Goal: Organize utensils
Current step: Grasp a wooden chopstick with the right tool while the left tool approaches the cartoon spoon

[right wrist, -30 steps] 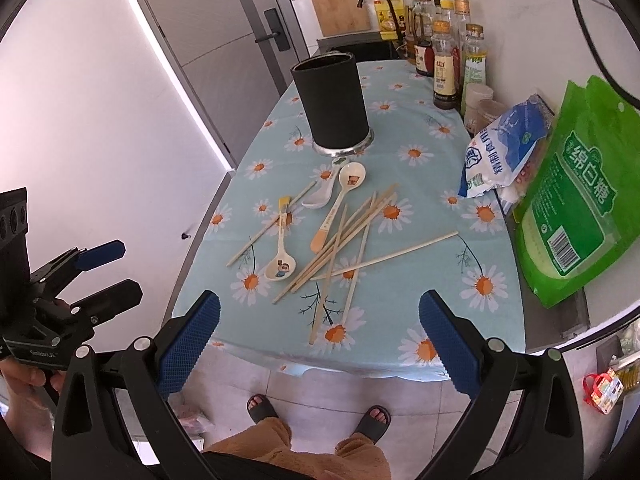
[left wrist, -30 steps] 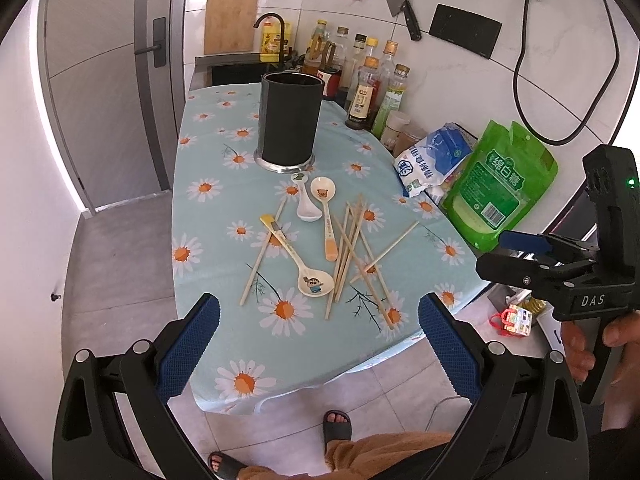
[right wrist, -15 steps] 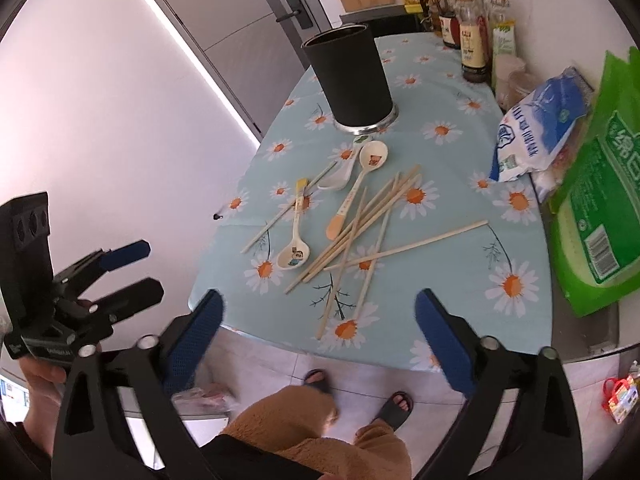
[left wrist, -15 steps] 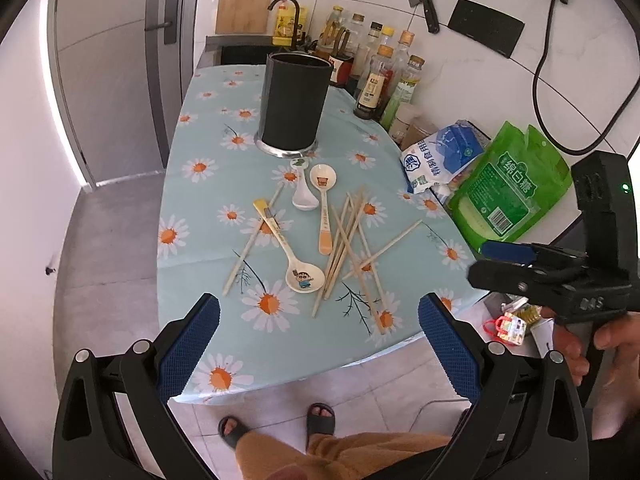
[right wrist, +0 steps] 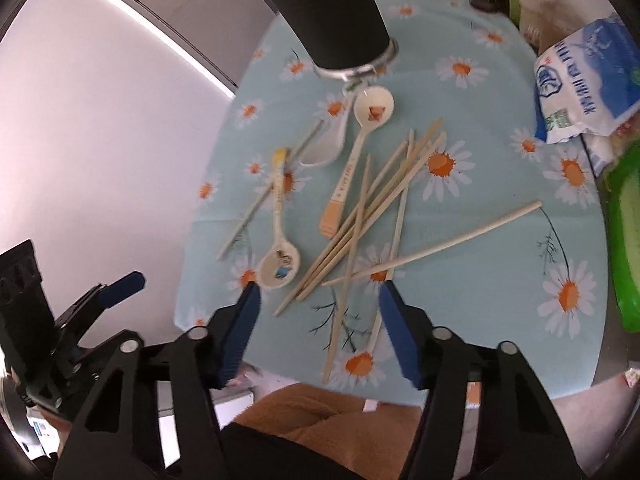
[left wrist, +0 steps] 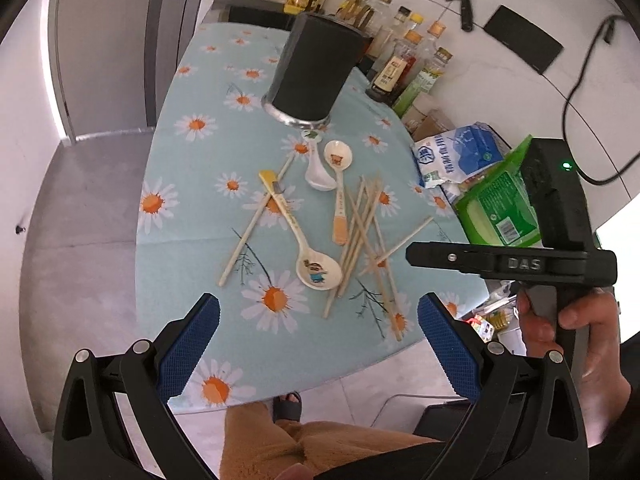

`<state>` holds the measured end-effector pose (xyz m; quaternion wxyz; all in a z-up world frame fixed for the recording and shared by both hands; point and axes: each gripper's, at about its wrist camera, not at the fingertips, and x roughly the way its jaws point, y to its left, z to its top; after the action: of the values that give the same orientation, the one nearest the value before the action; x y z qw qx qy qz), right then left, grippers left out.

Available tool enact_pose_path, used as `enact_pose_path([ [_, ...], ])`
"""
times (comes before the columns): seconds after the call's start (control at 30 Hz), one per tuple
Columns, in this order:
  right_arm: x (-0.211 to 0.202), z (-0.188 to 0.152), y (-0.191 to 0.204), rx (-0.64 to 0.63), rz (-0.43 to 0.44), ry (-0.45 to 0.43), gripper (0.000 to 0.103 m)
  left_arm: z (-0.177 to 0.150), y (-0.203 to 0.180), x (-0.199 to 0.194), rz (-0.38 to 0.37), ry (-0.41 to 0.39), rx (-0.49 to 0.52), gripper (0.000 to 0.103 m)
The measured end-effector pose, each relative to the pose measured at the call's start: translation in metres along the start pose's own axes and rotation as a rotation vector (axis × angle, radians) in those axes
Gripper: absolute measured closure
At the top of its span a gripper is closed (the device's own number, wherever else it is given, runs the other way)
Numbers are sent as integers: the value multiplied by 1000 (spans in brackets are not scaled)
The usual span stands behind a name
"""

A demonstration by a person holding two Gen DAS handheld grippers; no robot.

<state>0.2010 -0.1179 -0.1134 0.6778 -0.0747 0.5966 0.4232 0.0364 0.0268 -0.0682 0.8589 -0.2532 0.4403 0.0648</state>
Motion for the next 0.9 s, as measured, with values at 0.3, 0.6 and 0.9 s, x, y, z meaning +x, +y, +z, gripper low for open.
enact_pose_path([
  [0.3, 41, 27, -15, 70, -62, 146, 70, 11, 39, 17, -47, 24, -71, 7],
  [0.6, 60, 39, -19, 95, -91, 242, 83, 15, 49, 31, -102, 44, -75, 7],
  [0.9, 67, 45, -11, 70, -132, 268, 92, 17, 57, 37, -105, 60, -73, 7],
])
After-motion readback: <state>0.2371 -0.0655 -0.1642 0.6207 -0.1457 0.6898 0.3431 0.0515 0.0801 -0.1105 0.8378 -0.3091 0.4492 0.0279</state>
